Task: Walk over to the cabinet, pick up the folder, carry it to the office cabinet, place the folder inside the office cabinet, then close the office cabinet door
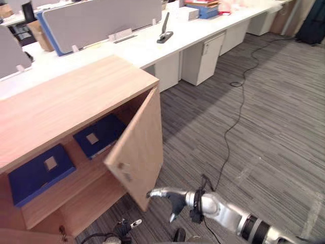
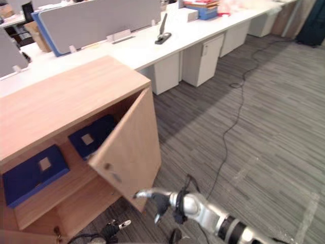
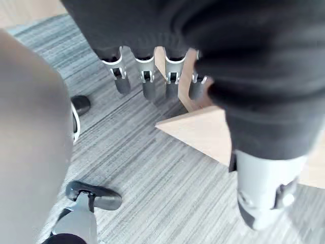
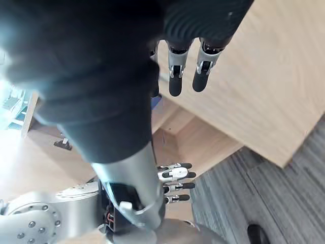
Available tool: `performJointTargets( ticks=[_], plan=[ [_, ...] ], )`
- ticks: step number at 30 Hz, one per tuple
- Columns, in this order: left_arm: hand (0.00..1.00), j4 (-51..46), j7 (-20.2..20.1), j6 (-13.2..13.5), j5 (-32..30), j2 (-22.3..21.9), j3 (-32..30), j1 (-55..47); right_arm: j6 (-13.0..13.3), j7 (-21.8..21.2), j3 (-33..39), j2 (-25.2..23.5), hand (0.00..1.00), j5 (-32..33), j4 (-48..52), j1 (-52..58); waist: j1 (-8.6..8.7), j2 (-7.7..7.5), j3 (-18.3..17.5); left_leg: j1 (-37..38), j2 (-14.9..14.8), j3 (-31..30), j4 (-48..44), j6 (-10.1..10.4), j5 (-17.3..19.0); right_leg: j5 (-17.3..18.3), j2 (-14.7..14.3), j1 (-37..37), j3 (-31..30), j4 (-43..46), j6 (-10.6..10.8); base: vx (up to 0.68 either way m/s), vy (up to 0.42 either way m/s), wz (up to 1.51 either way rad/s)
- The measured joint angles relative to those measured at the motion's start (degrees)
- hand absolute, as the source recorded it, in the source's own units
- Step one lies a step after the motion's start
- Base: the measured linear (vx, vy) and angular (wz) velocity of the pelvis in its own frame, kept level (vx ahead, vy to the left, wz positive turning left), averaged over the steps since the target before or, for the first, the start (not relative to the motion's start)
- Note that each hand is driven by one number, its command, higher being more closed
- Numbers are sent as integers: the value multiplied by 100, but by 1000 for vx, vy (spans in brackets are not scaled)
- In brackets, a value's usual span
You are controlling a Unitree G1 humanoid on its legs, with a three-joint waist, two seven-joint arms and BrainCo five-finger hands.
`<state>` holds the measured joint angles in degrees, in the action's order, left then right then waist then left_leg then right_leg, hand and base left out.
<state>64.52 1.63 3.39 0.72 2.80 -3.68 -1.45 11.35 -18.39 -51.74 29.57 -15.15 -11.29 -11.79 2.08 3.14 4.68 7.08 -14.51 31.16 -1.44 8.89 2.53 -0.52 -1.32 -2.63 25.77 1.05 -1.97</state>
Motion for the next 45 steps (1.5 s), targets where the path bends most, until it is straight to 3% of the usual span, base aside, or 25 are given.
performJointTargets(
  ticks=[9,13,14,16,18,19,21,22,24,27,28,29,30,31,33,36,38,40,41,42,44,45],
  plan=[
    [0,-130,49,0,-85,61,-118,-100,-61,-36,197,-191,0,-838,-1235,288,-91,-107,19,91,133,-292,126,-116,-343,-84,80,217,246,-75,-34,38,50,11],
    [0,-208,46,-2,-79,62,-105,-106,-165,30,800,-758,0,-1103,-2348,352,-173,-129,33,86,319,-584,163,-180,-325,-107,326,315,544,62,-54,102,135,43],
    [0,-212,45,2,-82,51,-67,-106,-235,99,1035,-921,0,-1102,-2702,347,-178,-121,32,91,390,-685,191,-244,-304,-28,452,330,644,223,21,95,170,59],
    [0,-214,37,8,-92,40,26,-100,-337,279,1450,-1137,0,-1101,-3322,367,-174,-130,46,125,586,-928,214,-367,-266,363,903,215,855,999,164,105,201,82],
    [0,-218,19,46,-107,79,224,-86,-535,545,2299,-1368,0,-1075,-4243,549,-141,-210,87,213,1048,-1543,281,-544,-237,875,1870,231,1340,2201,433,105,200,139],
    [0,-222,15,57,-114,75,273,-77,-590,623,2542,-1402,0,-1060,-4452,605,-137,-222,95,203,1159,-1763,312,-611,-245,897,2088,264,1453,2426,461,94,189,164],
    [0,-225,4,58,-116,99,456,-51,-796,926,3999,-1688,0,-703,-5209,719,-116,-178,124,126,1476,-2640,320,-830,-283,827,2704,169,1210,3451,321,111,196,184],
    [0,-243,6,58,-94,109,472,-25,-846,1026,4395,-1792,0,-525,-5366,726,-106,-130,121,112,1490,-2865,317,-874,-301,877,2733,33,858,3595,313,95,123,180],
    [0,-326,31,58,-69,158,549,0,-990,1419,5708,-1994,0,155,-5703,731,-130,-98,137,-152,1447,-3783,259,-851,-398,1157,2074,-138,-1004,3009,628,34,25,198],
    [0,-326,80,57,-71,230,575,54,-1186,1864,6683,-2224,0,864,-5874,941,-120,-179,139,-489,1447,-4944,219,-709,-497,1291,1508,-131,-2744,2245,918,25,-109,209],
    [0,-326,85,57,-71,242,541,53,-1208,1903,6866,-2274,0,991,-5877,981,-121,-236,141,-527,1486,-5131,212,-656,-523,1279,1492,-106,-2878,2092,962,-3,-227,174],
    [0,-325,87,57,-70,281,488,43,-1238,1961,7052,-2355,0,1038,-5882,1043,-114,-386,152,-564,1591,-5391,207,-623,-537,1214,1595,5,-2912,1792,1057,-6,-185,143],
    [0,-339,84,60,-72,361,390,18,-1241,2003,7215,-2489,0,1144,-5907,1117,-110,-599,139,-621,1745,-5626,222,-527,-534,1112,1756,67,-2842,1558,1310,-17,-390,171],
    [0,-317,108,42,-74,253,209,-13,-1239,2034,7516,-2499,0,1196,-5908,1143,-113,-452,161,-625,1577,-5784,242,-438,-532,1215,1706,223,-2395,1581,1281,-5,-322,143],
    [0,-329,126,88,-10,72,-192,-148,-1237,2102,7526,-2424,0,1188,-5851,1205,-167,-224,122,-677,1209,-5541,201,-276,-497,1322,1398,464,-1922,1488,1096,73,-332,114],
    [0,-366,127,116,207,32,-563,-179,-1205,2115,7435,-2541,0,1185,-5755,1189,-262,-226,131,-882,952,-5708,199,-16,-622,1353,1019,694,-1371,1387,945,84,-259,84],
    [0,-451,132,143,533,19,-711,-190,-1173,2125,7338,-2578,0,1185,-5616,1198,-272,-283,222,-1115,985,-5700,128,-57,-789,1381,970,796,-885,1380,893,22,-168,127],
    [0,-460,177,152,891,0,-793,-198,-1166,2136,7290,-2606,0,1184,-5594,1191,-286,-325,262,-1383,1058,-5317,85,-282,-1076,1392,1026,867,-384,1374,850,-11,-57,131],
    [0,-499,203,165,1055,9,-795,-203,-1165,2140,7297,-2650,0,1186,-5597,1108,-327,-356,300,-1473,1065,-4446,103,-657,-1129,1373,1056,873,-146,1320,704,-50,3,107],
    [0,-582,203,167,1199,79,-823,-89,-1122,2147,7306,-2770,0,1187,-5581,972,-333,-392,463,-1998,611,-2510,-1089,-1307,-440,1379,1140,952,115,1352,652,-60,9,97],
    [0,-640,195,183,1246,76,-780,-80,-1146,2150,7432,-2769,0,1191,-5641,977,-339,-350,547,-2305,49,-1286,-2594,-1436,91,1383,1173,1105,400,1371,648,-31,14,69],
    [0,-678,181,223,1263,75,-656,-192,-1175,2188,7591,-2743,0,1288,-5656,1065,-348,-213,491,-2288,-175,-829,-3714,-1458,445,1403,1242,1301,563,1331,686,33,82,50]
  ],
)
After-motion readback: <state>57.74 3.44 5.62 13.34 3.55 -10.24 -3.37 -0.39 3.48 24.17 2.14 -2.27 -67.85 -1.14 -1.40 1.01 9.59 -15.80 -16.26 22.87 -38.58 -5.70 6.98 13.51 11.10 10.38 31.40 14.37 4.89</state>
